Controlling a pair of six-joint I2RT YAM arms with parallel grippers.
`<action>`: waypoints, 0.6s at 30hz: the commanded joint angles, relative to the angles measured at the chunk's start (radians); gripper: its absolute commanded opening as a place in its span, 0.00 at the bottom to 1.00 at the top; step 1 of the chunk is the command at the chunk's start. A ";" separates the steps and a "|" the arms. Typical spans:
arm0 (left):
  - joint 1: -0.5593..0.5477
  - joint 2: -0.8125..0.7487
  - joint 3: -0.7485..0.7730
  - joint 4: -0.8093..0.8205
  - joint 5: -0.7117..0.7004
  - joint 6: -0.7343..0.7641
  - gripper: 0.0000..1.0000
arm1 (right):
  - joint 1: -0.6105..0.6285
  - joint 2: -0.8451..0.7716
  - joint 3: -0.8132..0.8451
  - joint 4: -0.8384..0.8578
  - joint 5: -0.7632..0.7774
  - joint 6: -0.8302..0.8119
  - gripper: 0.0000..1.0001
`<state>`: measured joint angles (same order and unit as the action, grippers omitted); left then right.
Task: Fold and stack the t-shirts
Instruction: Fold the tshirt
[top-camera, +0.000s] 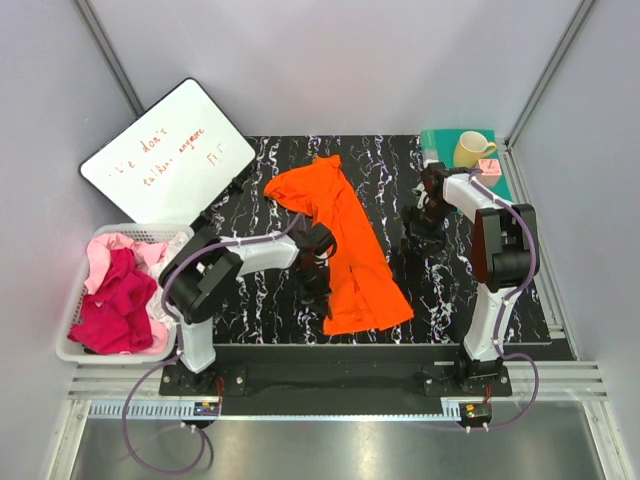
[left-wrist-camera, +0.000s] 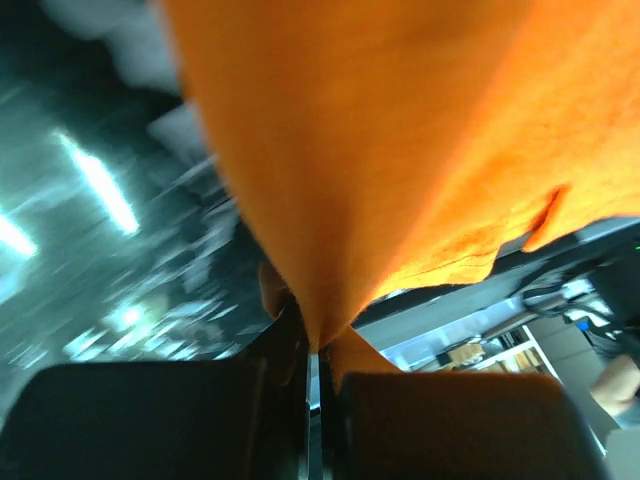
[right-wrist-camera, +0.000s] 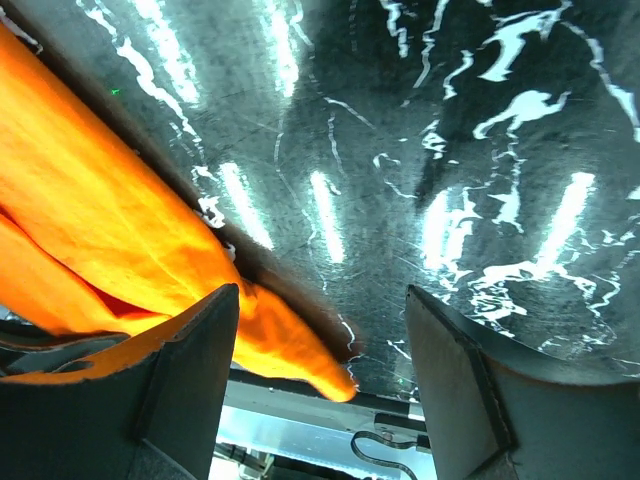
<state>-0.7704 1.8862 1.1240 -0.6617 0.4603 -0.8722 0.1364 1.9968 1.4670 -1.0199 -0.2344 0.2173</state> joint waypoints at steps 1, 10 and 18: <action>0.040 -0.114 -0.058 -0.145 -0.038 0.071 0.00 | 0.000 -0.003 -0.002 -0.012 -0.060 -0.022 0.74; 0.106 -0.228 -0.214 -0.236 -0.060 0.133 0.00 | 0.002 0.013 0.030 0.010 -0.160 -0.030 0.74; 0.111 -0.335 -0.155 -0.323 -0.159 0.157 0.78 | 0.034 0.080 0.232 0.037 -0.258 -0.030 0.70</action>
<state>-0.6632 1.6325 0.8845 -0.9077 0.3786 -0.7361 0.1417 2.0464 1.5581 -1.0103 -0.4141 0.1970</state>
